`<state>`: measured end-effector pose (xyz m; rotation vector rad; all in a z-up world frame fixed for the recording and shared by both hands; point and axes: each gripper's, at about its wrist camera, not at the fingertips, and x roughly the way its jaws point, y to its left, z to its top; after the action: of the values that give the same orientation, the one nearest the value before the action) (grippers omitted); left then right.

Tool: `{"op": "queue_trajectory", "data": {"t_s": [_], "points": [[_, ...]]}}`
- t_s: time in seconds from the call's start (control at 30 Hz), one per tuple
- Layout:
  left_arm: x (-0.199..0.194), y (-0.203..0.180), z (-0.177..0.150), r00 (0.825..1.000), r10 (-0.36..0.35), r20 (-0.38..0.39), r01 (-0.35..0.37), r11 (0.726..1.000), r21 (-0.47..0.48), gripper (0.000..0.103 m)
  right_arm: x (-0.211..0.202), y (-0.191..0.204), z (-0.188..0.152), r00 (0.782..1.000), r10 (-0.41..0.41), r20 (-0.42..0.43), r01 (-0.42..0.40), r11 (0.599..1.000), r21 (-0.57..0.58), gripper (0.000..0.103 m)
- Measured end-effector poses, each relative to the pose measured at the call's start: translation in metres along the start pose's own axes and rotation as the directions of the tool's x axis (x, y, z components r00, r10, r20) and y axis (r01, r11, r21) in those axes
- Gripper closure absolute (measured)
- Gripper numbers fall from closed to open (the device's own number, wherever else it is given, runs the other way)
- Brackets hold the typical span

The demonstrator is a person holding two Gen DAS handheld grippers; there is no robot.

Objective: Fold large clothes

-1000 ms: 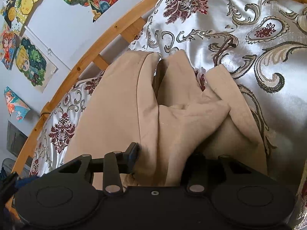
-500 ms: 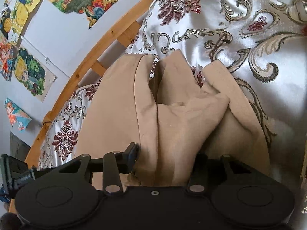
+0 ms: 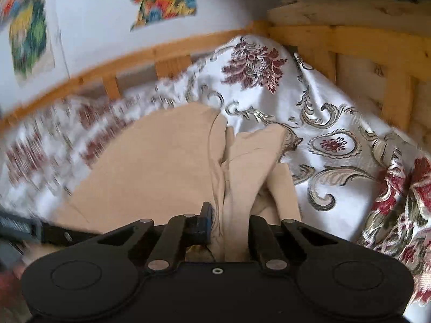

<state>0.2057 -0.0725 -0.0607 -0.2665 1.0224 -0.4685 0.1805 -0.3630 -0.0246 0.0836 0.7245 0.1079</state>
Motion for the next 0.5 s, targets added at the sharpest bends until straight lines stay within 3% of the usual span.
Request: {"op": "queue_trajectory", "data": {"t_s": [0.07, 0.2, 0.27, 0.33, 0.4, 0.47, 0.5], "points": [[0.000, 0.006, -0.003, 1.000, -0.023, 0.009, 0.023, 1.000, -0.020, 0.000, 0.012, -0.011, -0.009, 1.000, 0.021, -0.003, -0.021, 0.999, 0.032, 0.079], [-0.012, 0.018, -0.001, 0.997, -0.073, -0.017, 0.070, 0.989, -0.134, 0.002, 0.008, -0.017, -0.006, 0.999, 0.050, 0.019, -0.051, 0.997, 0.058, 0.069], [-0.026, 0.019, -0.001, 0.998, -0.066, 0.002, 0.065, 0.989, -0.131, 0.002, -0.001, -0.015, 0.000, 0.998, 0.035, 0.046, -0.037, 0.998, 0.045, 0.055], [-0.041, 0.020, -0.005, 0.996, -0.078, 0.042, 0.083, 0.990, -0.117, 0.002, -0.010, -0.013, 0.006, 0.997, 0.003, 0.080, -0.005, 1.000, 0.026, 0.050], [-0.051, 0.020, -0.011, 0.998, -0.049, 0.046, 0.053, 0.995, -0.082, 0.001, -0.017, -0.012, 0.011, 0.992, -0.037, 0.118, 0.038, 0.999, -0.004, 0.046], [-0.054, 0.019, -0.020, 0.999, -0.024, 0.047, 0.026, 0.999, -0.041, 0.000, -0.022, -0.012, 0.011, 0.984, -0.083, 0.155, 0.086, 0.996, -0.017, 0.029], [-0.053, 0.021, -0.024, 0.998, -0.026, 0.049, 0.028, 0.999, -0.043, 0.000, -0.024, -0.011, 0.011, 0.979, -0.106, 0.175, 0.112, 0.993, -0.026, 0.025]]}}
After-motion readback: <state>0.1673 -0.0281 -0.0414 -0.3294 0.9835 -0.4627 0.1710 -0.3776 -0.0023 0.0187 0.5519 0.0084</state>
